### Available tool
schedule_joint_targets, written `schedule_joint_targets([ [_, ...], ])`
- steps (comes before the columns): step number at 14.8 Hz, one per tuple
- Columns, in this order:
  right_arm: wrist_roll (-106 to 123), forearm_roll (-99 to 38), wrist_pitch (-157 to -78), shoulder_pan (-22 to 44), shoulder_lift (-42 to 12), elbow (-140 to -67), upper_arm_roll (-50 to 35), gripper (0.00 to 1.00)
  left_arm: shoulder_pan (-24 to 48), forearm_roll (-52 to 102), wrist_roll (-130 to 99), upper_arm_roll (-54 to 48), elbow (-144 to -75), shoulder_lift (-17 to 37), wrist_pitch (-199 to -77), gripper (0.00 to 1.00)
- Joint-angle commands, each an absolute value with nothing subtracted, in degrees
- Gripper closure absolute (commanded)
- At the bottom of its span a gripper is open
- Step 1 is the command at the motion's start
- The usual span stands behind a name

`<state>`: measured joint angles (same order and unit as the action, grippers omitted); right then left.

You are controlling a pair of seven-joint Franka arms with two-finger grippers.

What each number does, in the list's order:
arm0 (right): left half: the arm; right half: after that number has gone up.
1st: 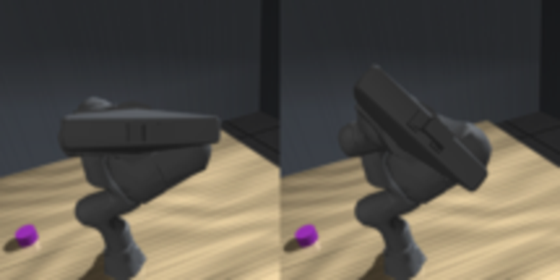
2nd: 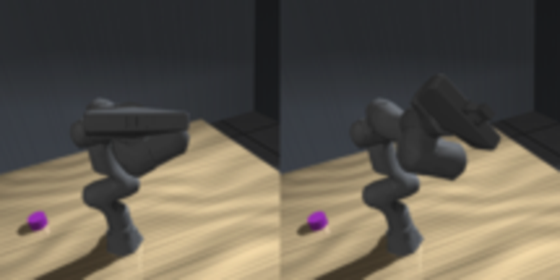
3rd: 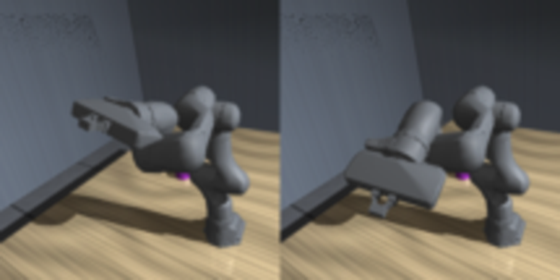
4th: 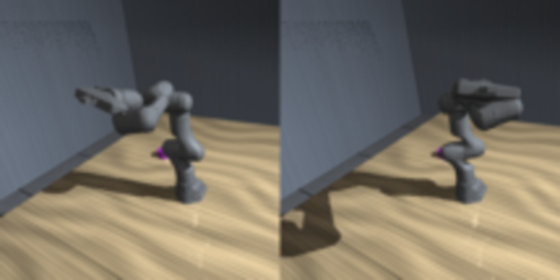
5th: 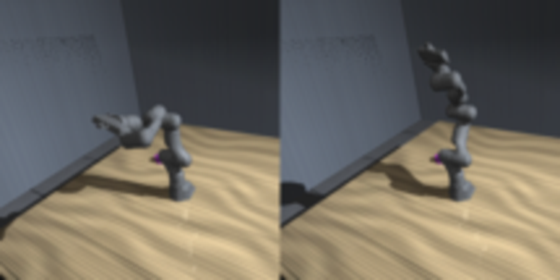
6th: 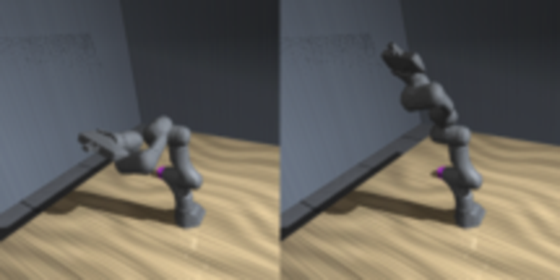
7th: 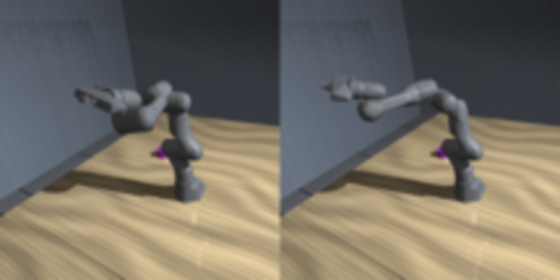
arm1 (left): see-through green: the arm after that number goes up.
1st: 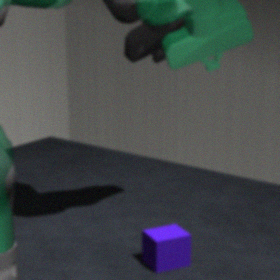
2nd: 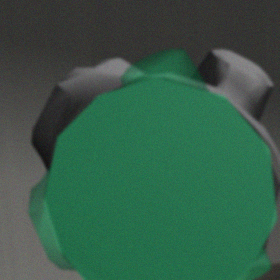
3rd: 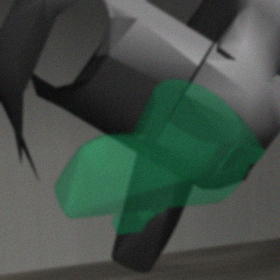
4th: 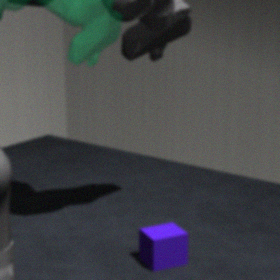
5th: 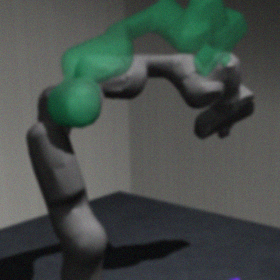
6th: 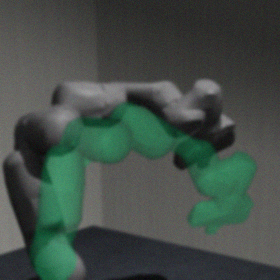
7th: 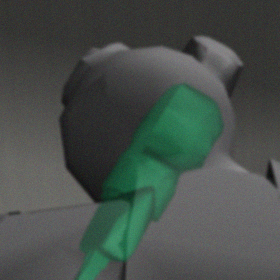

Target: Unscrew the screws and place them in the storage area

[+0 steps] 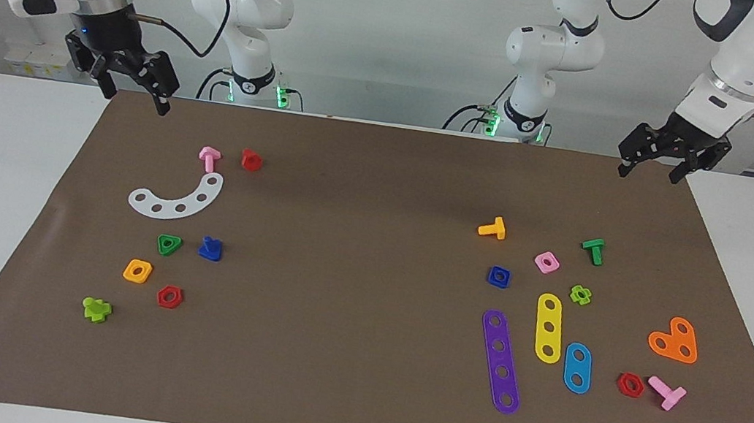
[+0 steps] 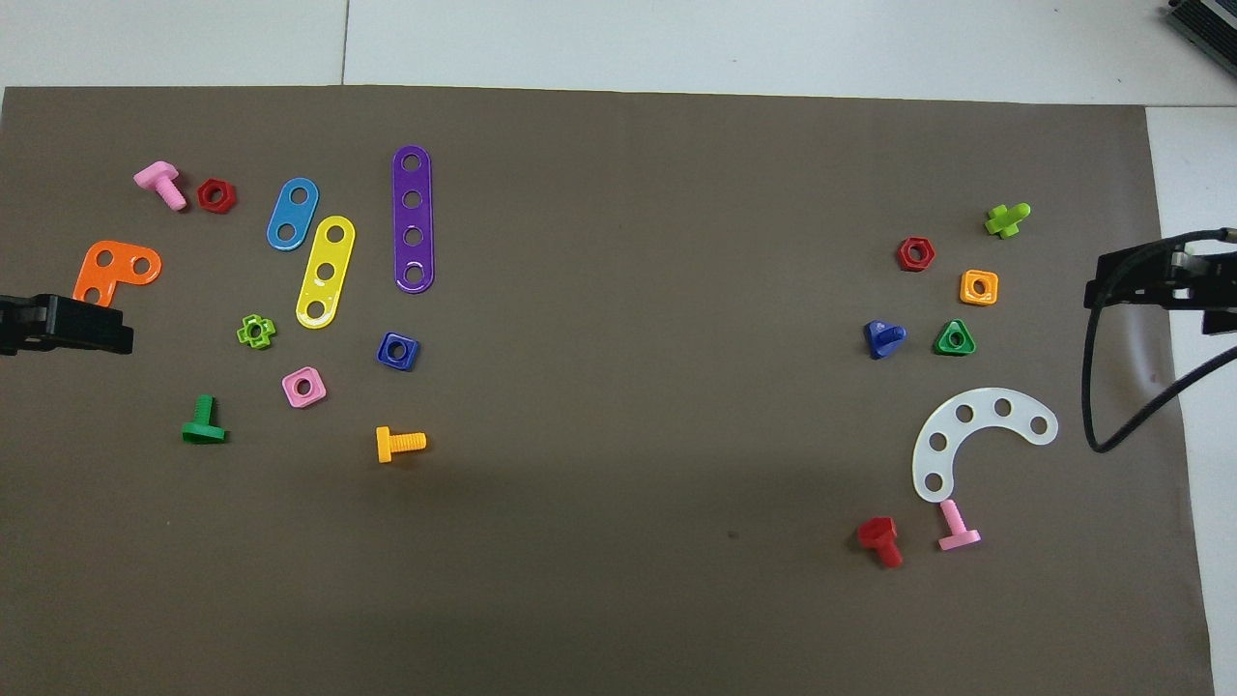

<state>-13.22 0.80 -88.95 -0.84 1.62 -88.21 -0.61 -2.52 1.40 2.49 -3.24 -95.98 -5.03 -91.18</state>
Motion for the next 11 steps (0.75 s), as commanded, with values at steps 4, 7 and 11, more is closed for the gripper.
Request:
schedule_joint_targets([
  [4,-11.7,-0.4,-88.4,-0.8,3.1,-91.1,-1.0,0.0,-2.7,1.9,2.1,-3.3,-96.9,-5.5,-91.9,0.0],
  [7,-11.6,-0.8,-88.8,-0.7,3.4,-91.9,-1.1,0.0,-2.7,1.9,2.1,-3.3,-96.8,-5.4,-91.9,0.0],
  [11,-11.6,-0.8,-89.8,-0.5,3.6,-92.5,-1.1,0.0,-2.7,1.9,2.2,-3.3,-96.7,-5.4,-92.2,0.0],
])
